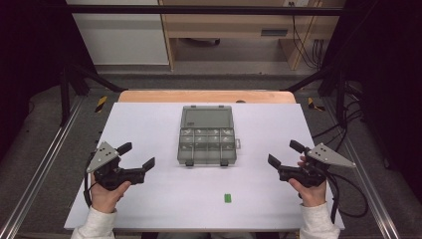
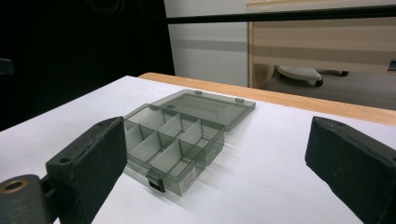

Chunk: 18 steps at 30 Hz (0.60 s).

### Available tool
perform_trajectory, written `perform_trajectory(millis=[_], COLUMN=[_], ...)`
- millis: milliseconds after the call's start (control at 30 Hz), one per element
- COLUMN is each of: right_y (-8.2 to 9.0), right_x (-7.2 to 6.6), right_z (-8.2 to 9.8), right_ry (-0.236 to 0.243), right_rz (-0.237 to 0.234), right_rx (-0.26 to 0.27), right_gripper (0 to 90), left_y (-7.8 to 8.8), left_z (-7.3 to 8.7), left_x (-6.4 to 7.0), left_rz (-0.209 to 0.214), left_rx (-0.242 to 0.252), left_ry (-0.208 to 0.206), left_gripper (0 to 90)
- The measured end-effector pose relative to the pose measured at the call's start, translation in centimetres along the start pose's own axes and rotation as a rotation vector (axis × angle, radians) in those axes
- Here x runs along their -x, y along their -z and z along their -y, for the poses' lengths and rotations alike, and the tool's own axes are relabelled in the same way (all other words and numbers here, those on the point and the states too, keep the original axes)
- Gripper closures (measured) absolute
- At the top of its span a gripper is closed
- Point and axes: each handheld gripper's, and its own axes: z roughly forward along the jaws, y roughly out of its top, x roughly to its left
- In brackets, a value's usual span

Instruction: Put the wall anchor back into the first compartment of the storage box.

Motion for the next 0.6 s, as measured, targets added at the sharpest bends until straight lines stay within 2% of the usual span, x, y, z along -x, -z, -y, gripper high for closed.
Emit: perform_trajectory(millis=[233,300,333,567,600], right_y=[0.1,0.0,0.0,-0.1,-0.2], right_x=[0.0,0.0,-0.1,-0.1,-0.1], right_z=[0.0,0.1,0.0,0.2,0.2], right_ry=[0.000,0.006,0.004,0.006,0.003], right_rz=[0.007,0.006,0.007,0.006,0.006], right_rx=[0.000,-0.007,-0.007,-0.011,-0.015], right_gripper=[5.8,5.8,5.8,5.8,5.8], left_y=[-0.8,-0.9,-1.3,-2.4,-3.0], left_z=[0.3,0.3,0.4,0.9,1.2], left_x=[1.3,1.5,2.0,3.2,3.6], left_rz=[0.006,0.008,0.012,0.019,0.023], left_rx=[-0.036,-0.034,-0.044,-0.072,-0.090], left_ry=[-0.018,-0.015,-0.029,-0.014,-0.014], left_gripper=[4.9,5.1,5.2,5.8,6.0])
